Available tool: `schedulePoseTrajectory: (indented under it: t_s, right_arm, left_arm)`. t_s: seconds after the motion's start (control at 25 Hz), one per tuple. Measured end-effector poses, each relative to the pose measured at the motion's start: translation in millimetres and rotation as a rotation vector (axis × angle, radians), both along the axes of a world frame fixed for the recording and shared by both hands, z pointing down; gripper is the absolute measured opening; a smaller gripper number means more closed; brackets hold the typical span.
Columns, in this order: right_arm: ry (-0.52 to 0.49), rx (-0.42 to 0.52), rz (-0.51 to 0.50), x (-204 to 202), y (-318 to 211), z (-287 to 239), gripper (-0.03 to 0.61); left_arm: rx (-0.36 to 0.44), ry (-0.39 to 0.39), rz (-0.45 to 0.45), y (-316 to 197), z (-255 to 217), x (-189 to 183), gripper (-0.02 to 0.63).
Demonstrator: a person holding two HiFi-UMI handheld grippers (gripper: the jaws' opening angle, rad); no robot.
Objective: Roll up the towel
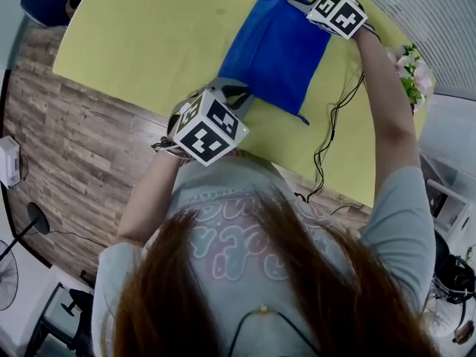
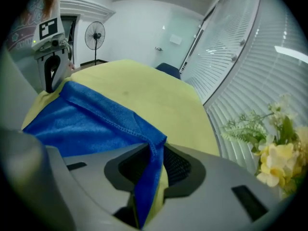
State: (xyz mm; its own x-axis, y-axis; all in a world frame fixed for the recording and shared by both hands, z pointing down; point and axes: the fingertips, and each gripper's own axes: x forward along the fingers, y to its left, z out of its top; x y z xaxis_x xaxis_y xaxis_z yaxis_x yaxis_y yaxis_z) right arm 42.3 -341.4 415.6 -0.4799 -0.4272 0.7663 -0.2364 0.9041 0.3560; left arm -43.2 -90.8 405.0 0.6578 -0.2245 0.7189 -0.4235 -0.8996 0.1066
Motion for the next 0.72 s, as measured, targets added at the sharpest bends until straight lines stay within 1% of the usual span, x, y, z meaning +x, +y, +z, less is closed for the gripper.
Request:
schedulePoseTrajectory:
  t_s: [0.08, 0.16, 0.2, 0.28, 0.36, 0.44, 0.52, 0.56, 0.64, 0.72]
  right_arm:
    - [0.012, -0.002, 0.023, 12, 0, 0, 0.107]
    - [0.054, -0.007, 0.027, 21, 4, 2, 0.112]
    - [0.065, -0.011, 0.021, 23, 7, 1, 0.112]
    - [0.065, -0.023, 0.011, 24, 13, -3, 0.114]
    - [0.057, -0.033, 0.011, 25, 14, -8, 0.147]
    - [0.026, -0.006, 0.016, 22, 11, -16, 0.16]
    - [-0.008, 0.051, 0.02, 18, 8, -24, 0.16]
    - [-0.005, 0.074, 0.02, 18, 7, -25, 0.16]
    - [0.033, 0.102, 0.011, 20, 9, -25, 0.16]
    - [0.057, 0.132, -0.002, 23, 13, -29, 0.185]
  left_arm:
    - [-0.02, -0.003, 0.034, 7, 2, 8, 0.018]
    - [-0.032, -0.008, 0.064, 13, 4, 10, 0.018]
    - [-0.038, 0.006, 0.066, 16, 2, 10, 0.018]
    - [-0.042, 0.057, 0.037, 15, -10, 7, 0.018]
    - [-0.006, 0.084, -0.007, 4, -23, 2, 0.018]
    - [0.039, 0.063, -0.032, -7, -23, -3, 0.018]
    - [0.046, 0.018, -0.036, -12, -10, -5, 0.018]
    - [0.042, -0.004, -0.036, -14, -2, -6, 0.018]
    - [0.042, -0.037, -0.035, -15, 10, -8, 0.02]
    - [0.036, -0.047, -0.033, -13, 15, -12, 0.02]
